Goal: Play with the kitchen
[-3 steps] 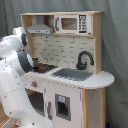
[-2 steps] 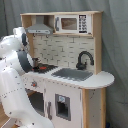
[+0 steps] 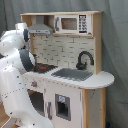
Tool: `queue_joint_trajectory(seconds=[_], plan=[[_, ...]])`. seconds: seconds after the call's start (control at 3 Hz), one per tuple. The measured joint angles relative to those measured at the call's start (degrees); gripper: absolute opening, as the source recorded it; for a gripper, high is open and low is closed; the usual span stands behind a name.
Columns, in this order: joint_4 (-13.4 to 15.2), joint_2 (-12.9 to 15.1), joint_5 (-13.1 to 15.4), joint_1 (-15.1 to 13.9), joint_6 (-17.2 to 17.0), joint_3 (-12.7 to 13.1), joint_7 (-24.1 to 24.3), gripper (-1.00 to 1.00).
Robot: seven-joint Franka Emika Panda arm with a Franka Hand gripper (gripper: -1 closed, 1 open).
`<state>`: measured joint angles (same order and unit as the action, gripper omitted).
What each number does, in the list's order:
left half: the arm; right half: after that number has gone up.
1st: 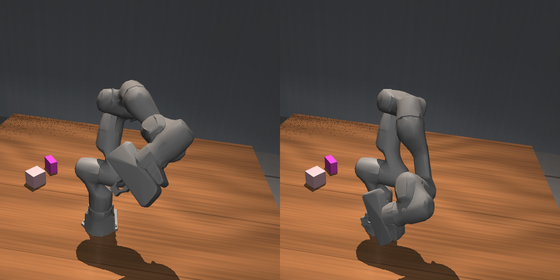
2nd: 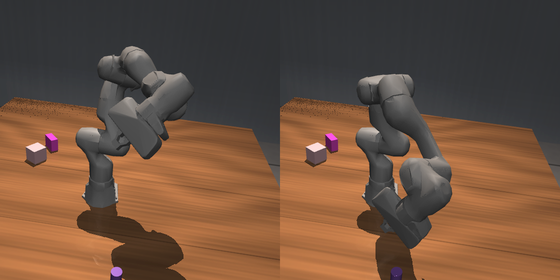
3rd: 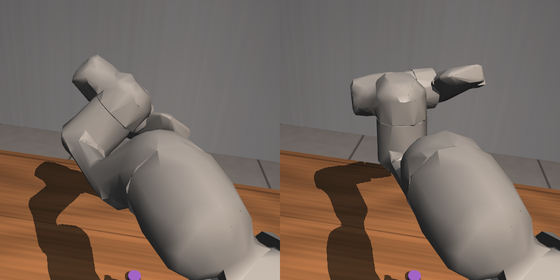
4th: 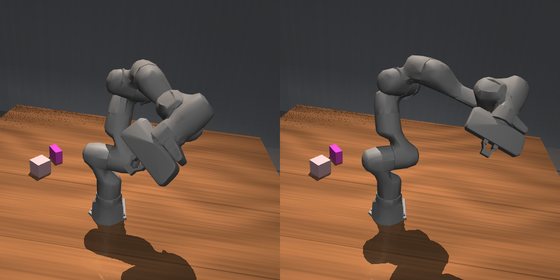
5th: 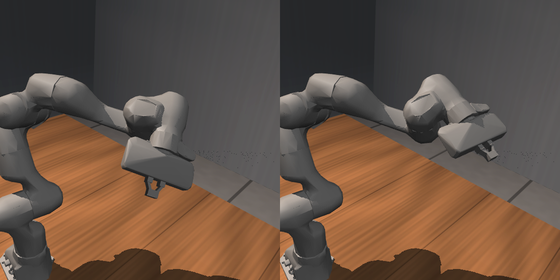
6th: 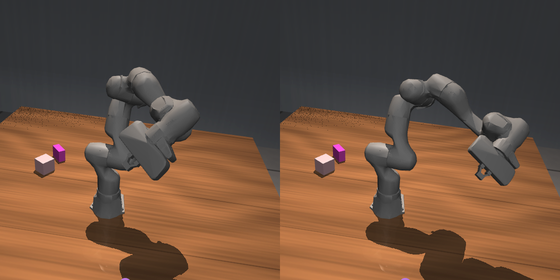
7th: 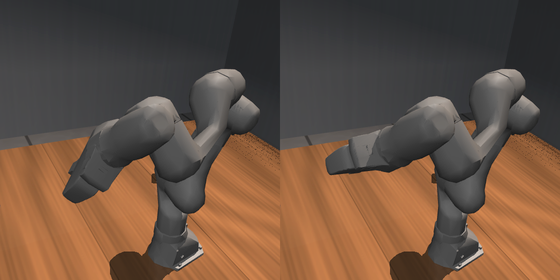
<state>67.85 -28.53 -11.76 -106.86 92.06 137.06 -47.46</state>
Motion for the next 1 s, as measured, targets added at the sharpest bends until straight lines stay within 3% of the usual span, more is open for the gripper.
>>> queue_joint_trajectory(seconds=[0.67, 1.0], plan=[[0.66, 5.79, 2.85, 3.35, -8.76, 0.0, 4.87, -1.0], [1.15, 7.15, 5.23, 4.91, -12.91, 0.01, 7.54, -1.0]])
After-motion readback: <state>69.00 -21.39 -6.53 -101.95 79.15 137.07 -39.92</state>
